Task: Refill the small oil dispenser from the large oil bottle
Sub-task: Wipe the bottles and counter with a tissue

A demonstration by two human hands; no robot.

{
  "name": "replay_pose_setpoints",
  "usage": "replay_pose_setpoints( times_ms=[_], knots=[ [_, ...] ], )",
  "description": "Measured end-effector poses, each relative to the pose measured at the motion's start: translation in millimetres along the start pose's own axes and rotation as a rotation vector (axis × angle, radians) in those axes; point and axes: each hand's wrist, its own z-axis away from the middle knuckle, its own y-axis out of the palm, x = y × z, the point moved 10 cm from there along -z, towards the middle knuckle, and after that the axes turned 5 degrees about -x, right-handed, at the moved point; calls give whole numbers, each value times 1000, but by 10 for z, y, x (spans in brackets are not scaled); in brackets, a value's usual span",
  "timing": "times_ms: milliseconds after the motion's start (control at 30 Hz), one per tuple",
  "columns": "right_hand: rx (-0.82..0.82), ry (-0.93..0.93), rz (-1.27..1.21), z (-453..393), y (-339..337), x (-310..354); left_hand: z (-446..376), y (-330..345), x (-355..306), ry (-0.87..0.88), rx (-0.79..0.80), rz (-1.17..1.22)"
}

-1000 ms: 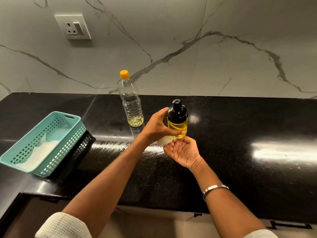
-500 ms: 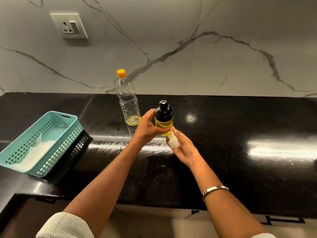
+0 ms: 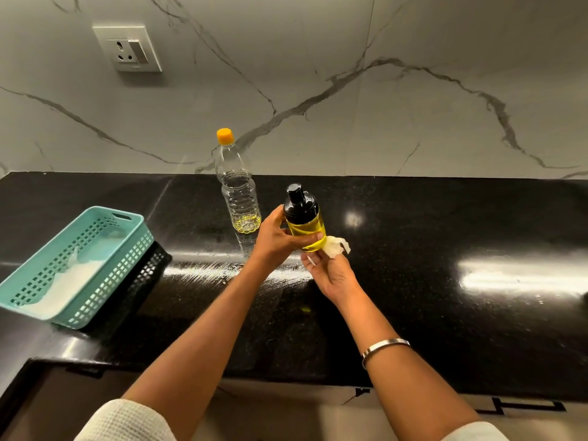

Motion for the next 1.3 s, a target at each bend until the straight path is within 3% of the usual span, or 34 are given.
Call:
replay_pose_setpoints(
  times_ms=[267,400,500,667,767,1000,1200,1300],
  knots=[
    [127,89,-32,112,9,-139,-86,-99,-20,22,-27,-31],
    [125,31,-124,82,-60,-2,-64,-107,-13,30,-36,-41],
    [85,7,-75,35,-7,6,-45,-17,-18,33,-20,-30],
    [177,109,-3,125,149,-135,-81,47,-96,72,-21,-80],
    [117,64,78,69,-3,-72,-130,12,-114,99,-14,-130],
    [-21,-94,5,-122,-140,240,-97,73,76,80,9,-161],
    [57,41,183,-131,-42,-8,-221,133,179,39,13,-101],
    [46,20,319,-132,-102,34,-298,126,215,53,13,-132]
  ],
)
